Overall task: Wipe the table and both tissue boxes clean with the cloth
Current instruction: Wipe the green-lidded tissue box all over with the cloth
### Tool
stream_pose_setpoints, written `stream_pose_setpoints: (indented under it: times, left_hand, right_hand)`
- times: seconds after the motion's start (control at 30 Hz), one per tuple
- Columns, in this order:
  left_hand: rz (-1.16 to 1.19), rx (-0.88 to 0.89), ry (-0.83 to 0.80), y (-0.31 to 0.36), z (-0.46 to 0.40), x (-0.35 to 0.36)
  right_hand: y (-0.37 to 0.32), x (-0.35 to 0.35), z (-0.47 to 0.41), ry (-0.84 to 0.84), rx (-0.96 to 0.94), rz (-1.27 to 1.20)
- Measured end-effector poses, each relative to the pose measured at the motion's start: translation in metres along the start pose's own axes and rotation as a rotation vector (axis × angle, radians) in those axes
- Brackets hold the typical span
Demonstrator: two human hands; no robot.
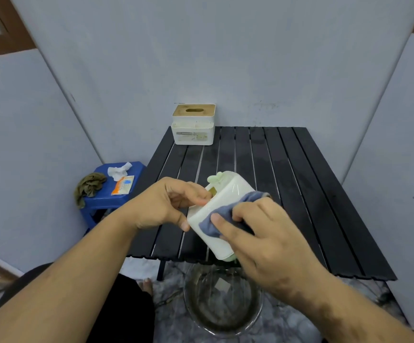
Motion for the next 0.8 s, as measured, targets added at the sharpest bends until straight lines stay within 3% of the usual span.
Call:
stream_pose_setpoints:
  times: [0.07,0.2,0.3,0.4,0.57,0.8]
  left_hand:
    - [0.006,0.008,0.022,0.0,-0.001,-0.001]
    - [0.007,0.043,0.037,0.001,-0.005,-0.001]
    - [0.02,0.055,0.07,-0.001,-0.007,0.001]
    - [0.043,0.056,0.095,-0.003,-0.008,0.003]
    - [0.089,0.035,0.114,0.003,-0.012,-0.002]
    - [0.032,-0.007,0.006,0.014,-0.009,-0.009]
  right_hand:
    - [0.018,-0.002,-0.001,0.01,0.118,-0.126]
    - [0.057,0.005,0.008,0.0,0.672,-0.52]
    - [0.048,0.008,0.015,0.075,0.765,-0.495]
    - [0.026,0.011,0.02,0.156,0.693,-0.417]
    - [-0.004,0.022,0.019,0.107,0.357,-0.173]
    - [-0.01,0.023,0.017,0.072,0.203,-0.031]
Point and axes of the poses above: each hand's wrist, its own z-axis away from the middle knuckle, its own x-axis out of the palm, y = z × x, the point moved 2 cm from there along -z, towards the middle knuckle, and after that the axes turned 11 degrees about z, right-handed, at the moved point
